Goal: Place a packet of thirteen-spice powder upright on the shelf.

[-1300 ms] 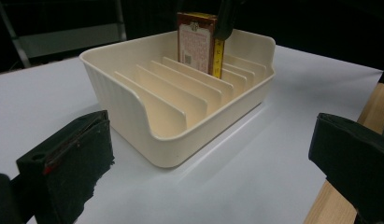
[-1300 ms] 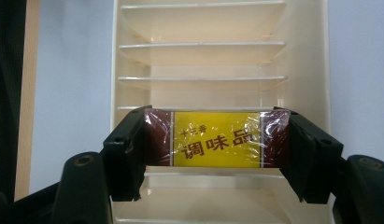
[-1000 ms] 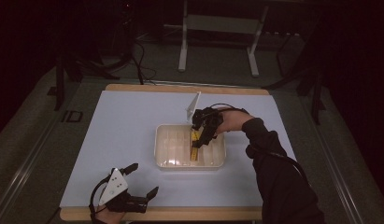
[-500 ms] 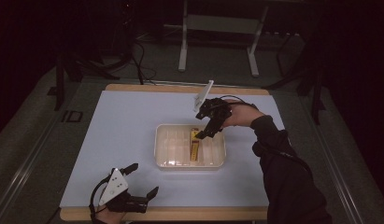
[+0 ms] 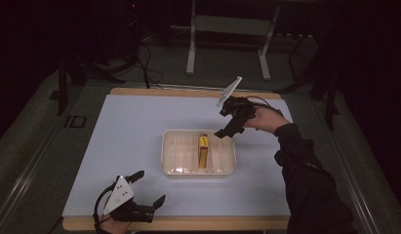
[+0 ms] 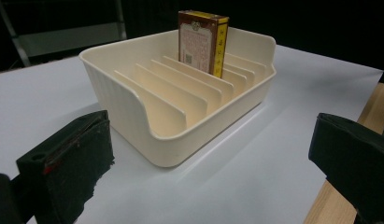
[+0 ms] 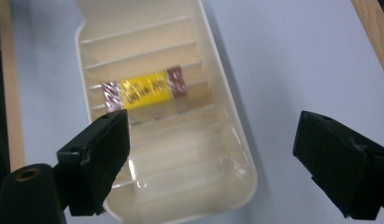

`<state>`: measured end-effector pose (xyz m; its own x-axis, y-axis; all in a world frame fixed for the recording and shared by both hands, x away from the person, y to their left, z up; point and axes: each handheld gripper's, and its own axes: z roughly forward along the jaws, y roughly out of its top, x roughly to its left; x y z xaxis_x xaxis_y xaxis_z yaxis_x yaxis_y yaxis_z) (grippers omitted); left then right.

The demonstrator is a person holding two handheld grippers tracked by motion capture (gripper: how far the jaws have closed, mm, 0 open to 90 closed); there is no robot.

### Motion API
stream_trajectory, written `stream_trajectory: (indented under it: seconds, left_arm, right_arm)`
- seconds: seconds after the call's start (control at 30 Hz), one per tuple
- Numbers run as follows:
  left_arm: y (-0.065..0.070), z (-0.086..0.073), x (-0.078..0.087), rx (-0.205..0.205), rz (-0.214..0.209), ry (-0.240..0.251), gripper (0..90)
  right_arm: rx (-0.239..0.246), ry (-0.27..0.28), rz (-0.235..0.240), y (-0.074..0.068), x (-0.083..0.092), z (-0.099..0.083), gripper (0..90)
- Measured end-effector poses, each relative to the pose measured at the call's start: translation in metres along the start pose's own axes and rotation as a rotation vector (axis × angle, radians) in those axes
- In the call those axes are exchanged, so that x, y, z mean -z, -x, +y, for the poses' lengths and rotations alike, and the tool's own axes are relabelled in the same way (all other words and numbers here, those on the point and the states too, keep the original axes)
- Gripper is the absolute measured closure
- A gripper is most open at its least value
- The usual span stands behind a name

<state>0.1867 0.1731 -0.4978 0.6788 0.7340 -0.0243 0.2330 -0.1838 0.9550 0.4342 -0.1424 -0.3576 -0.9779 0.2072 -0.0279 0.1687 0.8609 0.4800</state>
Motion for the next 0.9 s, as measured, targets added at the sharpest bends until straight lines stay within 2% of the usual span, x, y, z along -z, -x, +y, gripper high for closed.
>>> stream_trajectory:
  seconds: [0.13, 0.37, 0.63, 0.8, 0.9]
  left_arm:
    - [0.0, 0.0, 0.001, -0.001, 0.001, 0.0, 0.0]
    - [0.0, 0.0, 0.001, 0.002, -0.001, 0.0, 0.0]
    - [0.0, 0.0, 0.0, 0.002, 0.0, -0.002, 0.0]
    - [0.0, 0.0, 0.0, 0.003, 0.001, -0.002, 0.0]
    - [0.0, 0.0, 0.0, 0.005, 0.001, -0.002, 0.0]
  right_arm:
    - [-0.027, 0.023, -0.019, 0.003, 0.002, -0.01, 11.0]
    - [-0.103, 0.077, -0.057, 0.006, 0.008, -0.03, 13.1]
    - [-0.19, 0.119, -0.106, 0.007, 0.003, -0.058, 13.2]
    - [-0.238, 0.155, -0.122, 0.003, 0.001, -0.074, 13.2]
    - [-0.266, 0.171, -0.159, -0.001, -0.001, -0.082, 13.2]
